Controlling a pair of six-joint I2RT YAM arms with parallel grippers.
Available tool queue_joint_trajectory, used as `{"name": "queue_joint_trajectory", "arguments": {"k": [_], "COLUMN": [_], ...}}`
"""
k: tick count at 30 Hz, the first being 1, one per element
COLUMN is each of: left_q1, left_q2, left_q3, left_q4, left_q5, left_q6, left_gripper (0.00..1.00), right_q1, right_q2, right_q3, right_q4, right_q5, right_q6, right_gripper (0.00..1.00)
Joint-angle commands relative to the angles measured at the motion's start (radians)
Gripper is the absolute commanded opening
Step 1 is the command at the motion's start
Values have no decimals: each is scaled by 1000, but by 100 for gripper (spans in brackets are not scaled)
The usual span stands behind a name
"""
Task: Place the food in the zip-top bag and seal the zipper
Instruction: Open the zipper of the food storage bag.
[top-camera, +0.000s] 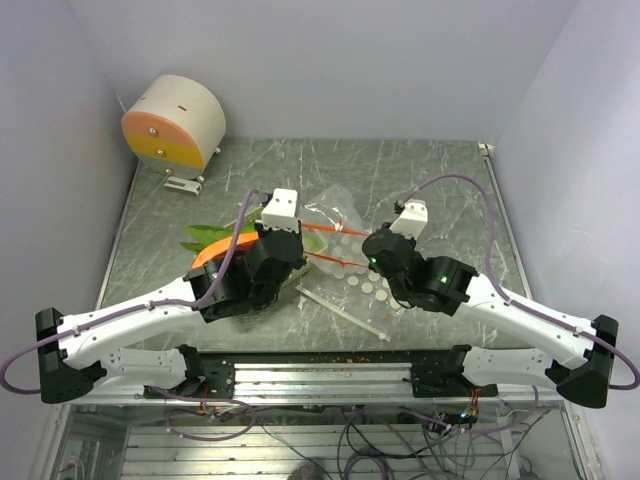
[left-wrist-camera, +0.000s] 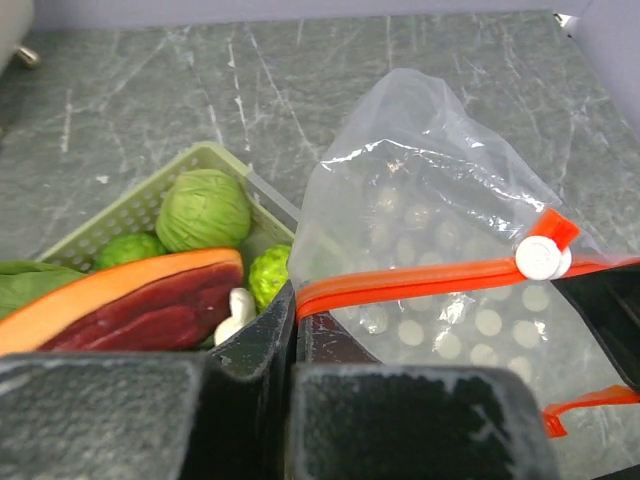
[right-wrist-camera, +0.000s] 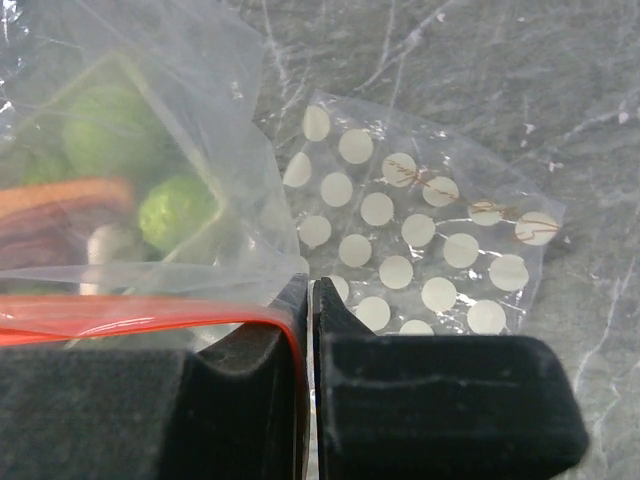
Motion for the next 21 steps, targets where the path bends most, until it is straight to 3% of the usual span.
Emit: {"name": "queue_joint_trajectory", "arguments": {"k": [1,5,10,14,17,21], "left_q1": [12,12,12,12,12,12], "left_q2": [-35,-94,-169,-203,-214,-212], "left_q3": [128,166,161,164,169,170], "left_q4": [-170,-189,-186,-216,-247,-286], "left_q5": [-159,-119,-33,-67,-103,-158], "left_q6": [60,152,227,245,248,243], "left_gripper": [7,7,7,7,7,7], "right_q1": [-13,-12,-15,-22,-25,-24], "right_q2": [7,15,126,205,222,219], "right_q3": [52,41,106,136,150,177], "right_q4": [40,309,373,448,510,550], "right_q5": [7,-173,-181,-215,-295,-418], "right_q6": [-104,-248,-301,-357,-408,-467], "right_gripper": [5,10,16,21,33,61]}}
